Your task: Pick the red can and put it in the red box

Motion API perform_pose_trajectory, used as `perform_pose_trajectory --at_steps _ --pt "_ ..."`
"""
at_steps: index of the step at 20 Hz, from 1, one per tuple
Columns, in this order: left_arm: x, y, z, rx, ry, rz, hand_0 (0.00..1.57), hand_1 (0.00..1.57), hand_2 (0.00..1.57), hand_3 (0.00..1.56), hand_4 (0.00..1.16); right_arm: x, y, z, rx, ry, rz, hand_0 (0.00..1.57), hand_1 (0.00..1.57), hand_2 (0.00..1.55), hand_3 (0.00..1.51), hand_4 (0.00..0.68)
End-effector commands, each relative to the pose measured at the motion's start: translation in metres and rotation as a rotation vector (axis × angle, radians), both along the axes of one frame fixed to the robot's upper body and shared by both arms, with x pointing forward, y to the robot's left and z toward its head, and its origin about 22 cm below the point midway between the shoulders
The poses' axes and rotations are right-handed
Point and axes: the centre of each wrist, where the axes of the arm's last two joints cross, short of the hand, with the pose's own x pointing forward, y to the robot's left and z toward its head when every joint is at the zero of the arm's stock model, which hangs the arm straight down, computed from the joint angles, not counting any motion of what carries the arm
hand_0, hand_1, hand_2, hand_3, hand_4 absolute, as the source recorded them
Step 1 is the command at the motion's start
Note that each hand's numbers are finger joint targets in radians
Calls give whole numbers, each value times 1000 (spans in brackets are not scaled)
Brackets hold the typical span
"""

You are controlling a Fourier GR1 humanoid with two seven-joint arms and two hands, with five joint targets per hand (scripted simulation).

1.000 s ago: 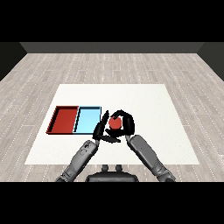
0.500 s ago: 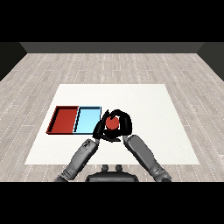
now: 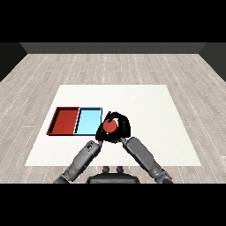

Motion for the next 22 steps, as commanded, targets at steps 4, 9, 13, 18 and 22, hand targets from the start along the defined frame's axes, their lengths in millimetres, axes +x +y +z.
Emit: perform_pose_trajectory --at_steps 4,9,13,18,22 --pt "18 -3 -1 -14 45 167 1571 1571 1569 1491 1126 -12 6 8 5 17 19 1509 1509 1454 1394 649" --pt "-6 -4 -3 -18 48 173 1571 1571 1561 1480 1122 13 1 2 10 10 23 1488 1488 1443 1389 649" --pt "-8 -13 2 -31 21 198 1571 1571 1554 1474 1137 3 -17 6 -6 1 -4 1483 1483 1442 1392 642" --pt "2 -5 -6 -62 -84 219 1571 1571 1571 1497 1141 -12 2 -5 4 49 51 1444 1444 1389 1342 406" --pt "9 -5 2 -74 -99 231 1571 1571 1571 1513 1147 1 4 -1 -63 83 8 0 0 0 0 0"
